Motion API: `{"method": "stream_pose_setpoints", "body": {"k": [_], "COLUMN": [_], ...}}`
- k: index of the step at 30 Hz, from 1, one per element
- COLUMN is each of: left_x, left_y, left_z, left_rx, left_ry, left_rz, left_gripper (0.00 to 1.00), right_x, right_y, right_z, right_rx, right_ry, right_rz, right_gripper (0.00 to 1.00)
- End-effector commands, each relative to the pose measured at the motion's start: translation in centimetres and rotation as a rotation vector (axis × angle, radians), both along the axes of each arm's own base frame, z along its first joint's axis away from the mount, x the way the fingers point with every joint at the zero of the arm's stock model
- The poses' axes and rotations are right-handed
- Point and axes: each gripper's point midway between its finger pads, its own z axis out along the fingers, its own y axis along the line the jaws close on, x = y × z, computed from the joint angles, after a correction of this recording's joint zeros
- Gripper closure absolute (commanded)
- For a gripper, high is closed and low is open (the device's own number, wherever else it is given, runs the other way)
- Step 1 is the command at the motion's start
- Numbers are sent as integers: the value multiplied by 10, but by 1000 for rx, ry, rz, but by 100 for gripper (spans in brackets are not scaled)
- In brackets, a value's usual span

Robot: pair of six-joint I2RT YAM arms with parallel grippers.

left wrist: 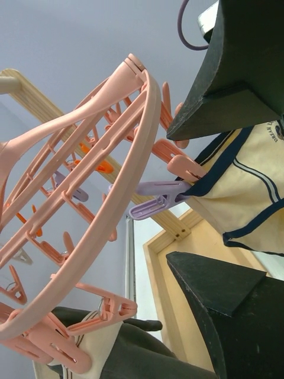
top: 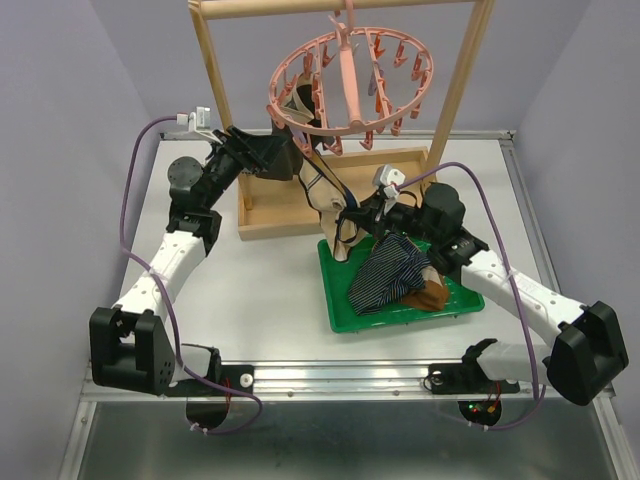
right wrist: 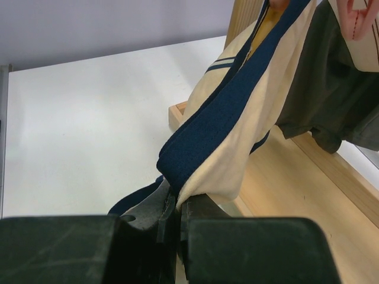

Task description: Remove the underwear clipped to the hanger

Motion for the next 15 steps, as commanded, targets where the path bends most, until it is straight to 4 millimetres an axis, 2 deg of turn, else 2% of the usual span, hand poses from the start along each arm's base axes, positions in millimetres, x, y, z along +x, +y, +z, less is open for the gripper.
{"method": "stream_pose_setpoints", "body": {"k": [1,10,15], "left_x": [-10,9,14], "left_y": [1,-2,-7], "left_z": [24,17,21], "left_rx": [-24,-15,-18], "left_ry": [-91,-73,-89], "left_rz": [-14,-10,-38], "left_gripper": [13,17,20], "right_x": [-9,-13,-14], "right_y": [-4,-2,-2], "right_z": [6,8,9], "right_rx": [20,27,28], "right_ry": [-22,-19,-19], "right_rz": [19,39,45], "right_gripper": [99,99,99]}}
